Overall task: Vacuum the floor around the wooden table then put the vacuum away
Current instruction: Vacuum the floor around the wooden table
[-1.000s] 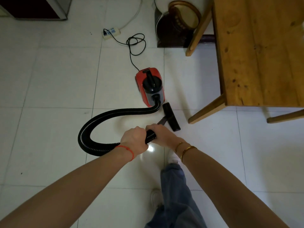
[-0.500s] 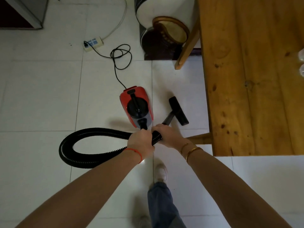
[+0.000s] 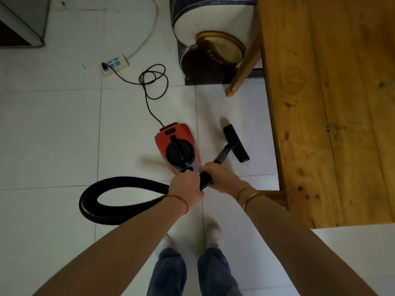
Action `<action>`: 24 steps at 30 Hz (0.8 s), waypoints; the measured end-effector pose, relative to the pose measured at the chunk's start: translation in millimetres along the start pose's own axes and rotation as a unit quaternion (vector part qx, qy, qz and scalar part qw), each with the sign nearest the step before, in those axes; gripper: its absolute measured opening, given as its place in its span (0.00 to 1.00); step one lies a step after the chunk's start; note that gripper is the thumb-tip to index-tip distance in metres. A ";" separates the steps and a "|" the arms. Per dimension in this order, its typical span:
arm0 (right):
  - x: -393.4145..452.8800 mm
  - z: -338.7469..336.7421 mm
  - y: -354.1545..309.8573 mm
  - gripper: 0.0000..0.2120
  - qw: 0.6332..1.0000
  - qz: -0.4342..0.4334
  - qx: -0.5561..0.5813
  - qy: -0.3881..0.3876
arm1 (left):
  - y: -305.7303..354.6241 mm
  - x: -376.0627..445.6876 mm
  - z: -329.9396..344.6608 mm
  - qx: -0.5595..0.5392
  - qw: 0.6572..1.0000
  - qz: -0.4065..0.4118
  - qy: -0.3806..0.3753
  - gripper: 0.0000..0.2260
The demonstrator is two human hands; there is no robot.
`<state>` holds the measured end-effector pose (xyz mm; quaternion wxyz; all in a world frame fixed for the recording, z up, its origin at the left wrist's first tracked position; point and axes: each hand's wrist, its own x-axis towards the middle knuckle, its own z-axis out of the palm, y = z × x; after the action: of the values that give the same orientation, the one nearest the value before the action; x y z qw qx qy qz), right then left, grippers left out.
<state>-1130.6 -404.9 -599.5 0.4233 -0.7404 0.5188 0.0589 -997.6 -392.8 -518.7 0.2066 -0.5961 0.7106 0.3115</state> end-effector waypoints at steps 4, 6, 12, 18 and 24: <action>12.3 11.8 -36.4 0.04 1.000 -0.007 0.016 -0.008 | -36.9 -15.2 -9.2 0.000 1.000 0.000 -0.011 0.09; 18.9 19.8 -53.5 0.06 1.000 -0.013 0.010 -0.007 | -55.7 -22.7 -11.9 0.001 1.000 0.003 -0.020 0.08; 31.9 31.5 -90.2 0.06 1.000 -0.022 -0.009 -0.020 | -94.4 -37.1 -14.8 -0.014 0.999 0.004 -0.035 0.08; 46.6 17.2 -94.7 0.07 0.999 -0.029 -0.011 -0.030 | -103.4 -26.2 -26.1 -0.039 0.999 -0.004 -0.023 0.08; 82.3 -23.6 -85.4 0.06 0.996 -0.058 -0.036 -0.063 | -100.1 7.1 -51.4 -0.055 0.998 -0.029 -0.018 0.10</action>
<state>-1031.7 -471.4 -579.5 0.4307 -0.7790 0.4446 0.0993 -897.3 -442.9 -506.1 0.1949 -0.6211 0.6710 0.3550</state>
